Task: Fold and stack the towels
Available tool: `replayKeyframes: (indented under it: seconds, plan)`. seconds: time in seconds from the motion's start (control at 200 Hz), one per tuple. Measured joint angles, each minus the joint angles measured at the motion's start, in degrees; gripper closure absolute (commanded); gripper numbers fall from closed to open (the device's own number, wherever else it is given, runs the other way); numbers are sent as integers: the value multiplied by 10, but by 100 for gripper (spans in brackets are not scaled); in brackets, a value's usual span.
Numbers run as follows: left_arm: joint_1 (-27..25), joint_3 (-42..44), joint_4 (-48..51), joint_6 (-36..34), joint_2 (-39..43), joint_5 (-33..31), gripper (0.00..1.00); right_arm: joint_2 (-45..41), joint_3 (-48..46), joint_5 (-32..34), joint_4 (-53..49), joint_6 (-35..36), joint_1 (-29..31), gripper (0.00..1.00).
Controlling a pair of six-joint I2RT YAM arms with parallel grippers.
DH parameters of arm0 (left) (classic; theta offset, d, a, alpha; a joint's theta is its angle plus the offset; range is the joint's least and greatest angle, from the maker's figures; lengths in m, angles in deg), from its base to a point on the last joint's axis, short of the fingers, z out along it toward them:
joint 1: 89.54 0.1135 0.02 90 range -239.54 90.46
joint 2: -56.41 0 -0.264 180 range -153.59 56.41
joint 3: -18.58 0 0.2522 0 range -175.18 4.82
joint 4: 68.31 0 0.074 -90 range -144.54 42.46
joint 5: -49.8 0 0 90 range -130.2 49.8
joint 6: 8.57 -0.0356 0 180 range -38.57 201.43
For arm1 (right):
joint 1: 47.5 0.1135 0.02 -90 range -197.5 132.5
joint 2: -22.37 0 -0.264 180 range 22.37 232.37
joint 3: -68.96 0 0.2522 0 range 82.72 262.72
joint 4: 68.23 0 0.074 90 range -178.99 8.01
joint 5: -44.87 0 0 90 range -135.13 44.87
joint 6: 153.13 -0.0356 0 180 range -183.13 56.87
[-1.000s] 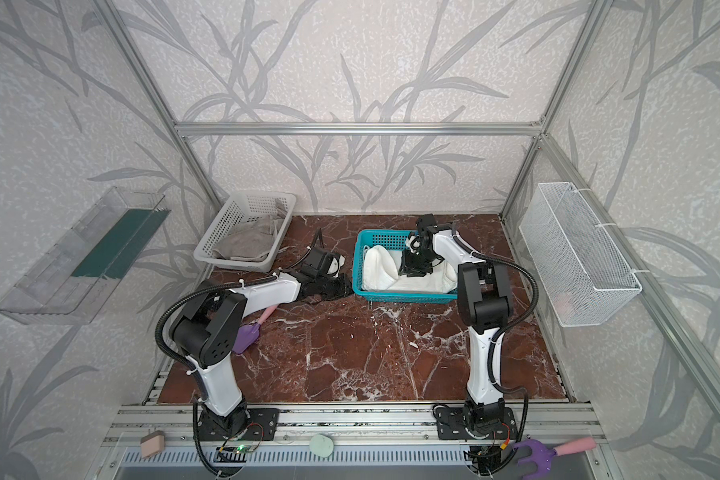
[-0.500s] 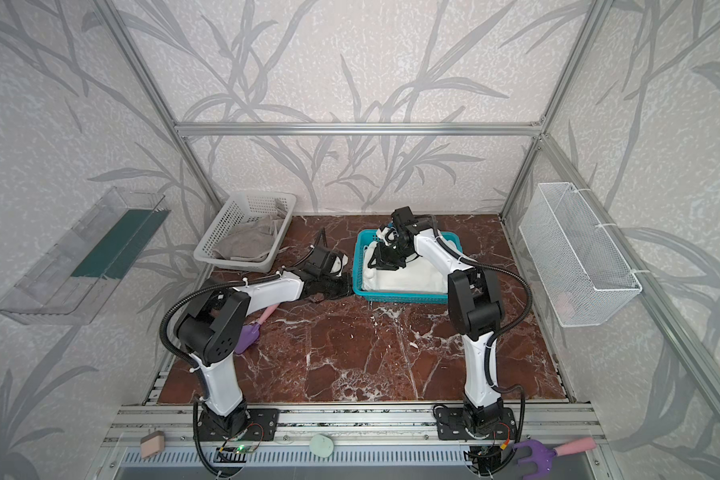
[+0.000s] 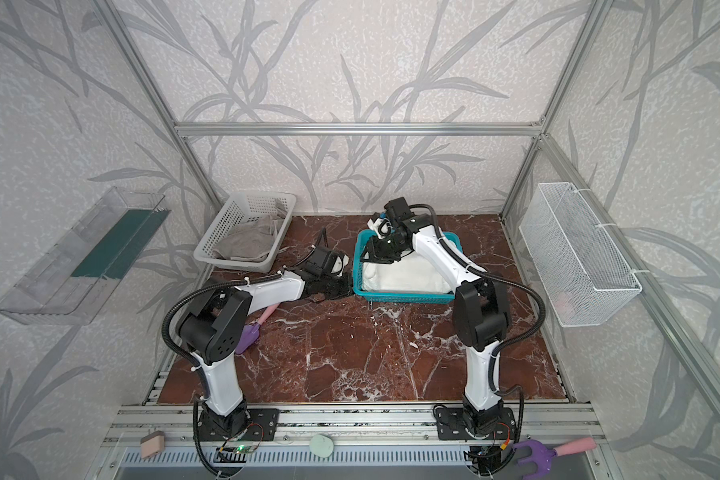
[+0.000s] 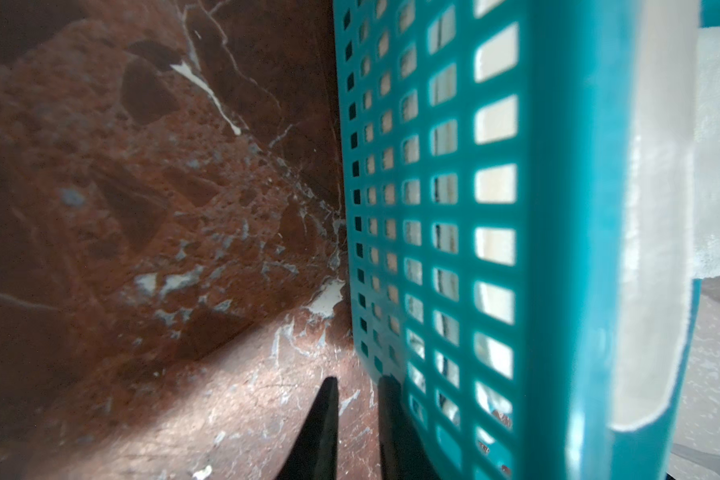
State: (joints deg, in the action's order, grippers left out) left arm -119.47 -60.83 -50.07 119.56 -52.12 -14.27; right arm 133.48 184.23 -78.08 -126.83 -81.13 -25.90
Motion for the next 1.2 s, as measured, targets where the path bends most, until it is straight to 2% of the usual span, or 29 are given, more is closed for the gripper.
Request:
replayKeyframes:
  seconds: [0.17,0.335,0.6,0.765,0.96,1.1,1.205]
  plan:
    - [0,-10,3,1,-10,2,80,-38,-46,34,2,-2,-82,63]
    - [-14,-16,-10,28,-18,-10,80,15,-53,54,10,4,-78,63]
    - [-85,-25,-109,132,-67,-59,81,176,97,69,-23,51,-47,64]
    - [-102,-108,-126,160,-129,-79,81,207,179,81,-61,80,-53,64]
    - [-73,-213,-80,121,-152,-90,74,217,225,109,-104,102,-69,63]
    - [-31,-224,-19,51,-123,-104,65,200,234,155,-116,111,-73,62]
    - [19,-232,59,-20,-92,-127,58,163,232,187,-120,114,-72,62]
